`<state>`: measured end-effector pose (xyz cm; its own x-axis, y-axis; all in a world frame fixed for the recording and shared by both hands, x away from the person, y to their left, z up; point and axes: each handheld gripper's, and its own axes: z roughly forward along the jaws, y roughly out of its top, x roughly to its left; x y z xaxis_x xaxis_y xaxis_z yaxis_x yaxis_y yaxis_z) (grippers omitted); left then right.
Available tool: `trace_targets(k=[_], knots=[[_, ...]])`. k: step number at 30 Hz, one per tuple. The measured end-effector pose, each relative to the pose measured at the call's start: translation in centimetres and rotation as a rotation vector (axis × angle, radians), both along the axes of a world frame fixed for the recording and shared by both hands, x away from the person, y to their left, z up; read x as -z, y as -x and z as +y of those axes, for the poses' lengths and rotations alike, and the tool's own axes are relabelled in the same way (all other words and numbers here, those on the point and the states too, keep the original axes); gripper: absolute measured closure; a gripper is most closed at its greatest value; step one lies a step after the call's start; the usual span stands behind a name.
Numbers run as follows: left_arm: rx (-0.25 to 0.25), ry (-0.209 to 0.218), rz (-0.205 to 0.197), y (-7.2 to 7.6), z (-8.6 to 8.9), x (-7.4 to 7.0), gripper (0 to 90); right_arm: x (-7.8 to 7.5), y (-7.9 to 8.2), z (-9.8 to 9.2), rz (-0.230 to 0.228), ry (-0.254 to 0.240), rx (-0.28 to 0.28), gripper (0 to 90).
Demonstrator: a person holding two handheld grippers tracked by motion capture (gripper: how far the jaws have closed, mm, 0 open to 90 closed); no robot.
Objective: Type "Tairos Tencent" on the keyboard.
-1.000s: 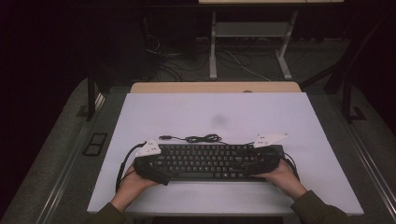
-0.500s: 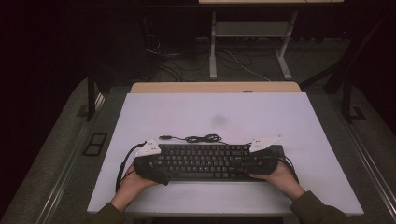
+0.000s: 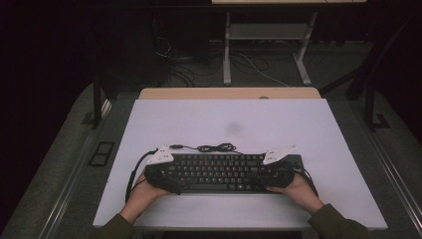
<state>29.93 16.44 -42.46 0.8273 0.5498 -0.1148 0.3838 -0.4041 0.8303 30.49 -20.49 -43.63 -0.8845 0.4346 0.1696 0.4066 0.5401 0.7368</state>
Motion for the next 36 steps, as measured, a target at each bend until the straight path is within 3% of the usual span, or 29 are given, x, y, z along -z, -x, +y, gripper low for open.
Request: trace_targets(k=[8, 21, 28, 36], knots=[[0.004, -0.003, -0.006, -0.4, -0.4, -0.1, 0.0, 0.2, 0.0, 0.1, 0.001, 0.024, -0.001, 89.3], [0.009, 0.001, -0.007, -1.3, -1.5, -0.2, 0.0, 0.3, 0.1, 0.2, -0.001, 0.025, 0.002, 89.3], [0.028, 0.004, 0.000, -1.9, -2.4, -0.4, 8.1, 0.3, 0.1, 0.2, 0.000, 0.025, 0.004, 89.3], [0.059, 0.016, 0.037, -2.8, -3.2, -0.2, 26.1, 0.3, 0.1, 0.2, -0.002, 0.023, 0.003, 89.3]])
